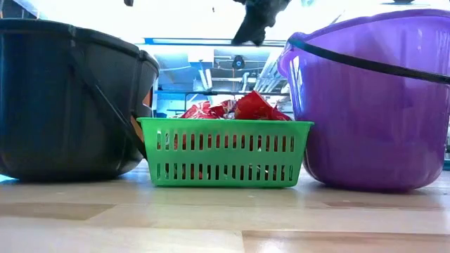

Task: Sort candy by brand, put in halloween buckets
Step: Return to Home Position

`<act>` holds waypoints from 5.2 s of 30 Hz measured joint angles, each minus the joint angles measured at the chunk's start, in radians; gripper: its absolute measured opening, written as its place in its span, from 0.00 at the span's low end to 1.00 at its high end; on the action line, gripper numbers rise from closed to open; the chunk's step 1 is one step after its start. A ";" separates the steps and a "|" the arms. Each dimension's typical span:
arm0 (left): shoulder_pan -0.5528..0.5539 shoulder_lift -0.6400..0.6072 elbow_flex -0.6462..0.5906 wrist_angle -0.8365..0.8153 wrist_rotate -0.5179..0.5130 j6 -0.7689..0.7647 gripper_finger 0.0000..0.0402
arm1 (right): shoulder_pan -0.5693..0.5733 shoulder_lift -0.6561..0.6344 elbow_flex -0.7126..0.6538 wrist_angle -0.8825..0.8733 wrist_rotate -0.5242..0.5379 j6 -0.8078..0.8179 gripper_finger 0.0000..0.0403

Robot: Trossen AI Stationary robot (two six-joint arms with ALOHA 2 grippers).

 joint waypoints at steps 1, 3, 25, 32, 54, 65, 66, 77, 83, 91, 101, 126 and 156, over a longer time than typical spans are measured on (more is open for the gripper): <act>-0.004 -0.025 -0.055 0.045 0.010 -0.004 0.27 | -0.016 -0.022 0.000 0.002 -0.001 0.018 0.01; -0.015 -0.080 -0.172 0.159 0.024 -0.033 0.13 | -0.044 -0.059 0.000 0.002 -0.001 0.055 0.00; -0.016 -0.606 -0.844 0.486 -0.001 -0.217 0.00 | -0.005 -0.268 -0.019 -0.156 0.053 0.351 0.00; -0.007 -0.687 -0.860 0.394 -0.045 -0.203 0.00 | 0.035 -0.514 -0.463 0.103 0.047 0.578 0.00; 0.013 -0.697 -0.860 0.208 -0.054 -0.218 0.00 | 0.136 -1.256 -1.393 1.159 0.173 0.736 0.00; 0.013 -0.697 -0.860 0.209 -0.054 -0.219 0.00 | 0.200 -1.582 -1.551 1.107 0.186 0.641 0.00; 0.013 -0.697 -0.860 0.209 -0.054 -0.219 0.00 | 0.200 -1.609 -1.568 1.108 0.185 0.641 0.00; 0.013 -0.697 -0.860 0.209 -0.054 -0.219 0.00 | 0.200 -1.709 -1.708 0.985 0.182 0.601 0.00; 0.013 -0.697 -0.860 0.200 -0.053 -0.219 0.00 | 0.200 -1.691 -1.706 0.904 0.182 0.805 0.00; 0.013 -0.697 -0.859 0.190 -0.053 -0.219 0.00 | 0.200 -1.682 -1.706 0.905 0.182 0.817 0.00; 0.022 -0.819 -0.859 0.051 -0.052 -0.219 0.00 | 0.222 -1.721 -1.707 0.918 0.185 0.817 0.00; -0.016 -0.814 -0.859 0.054 -0.039 -0.219 0.00 | 0.236 -1.709 -1.709 0.913 0.185 0.816 0.00; -0.016 -0.814 -0.859 0.055 -0.039 -0.219 0.00 | 0.236 -1.709 -1.709 0.913 0.186 0.816 0.00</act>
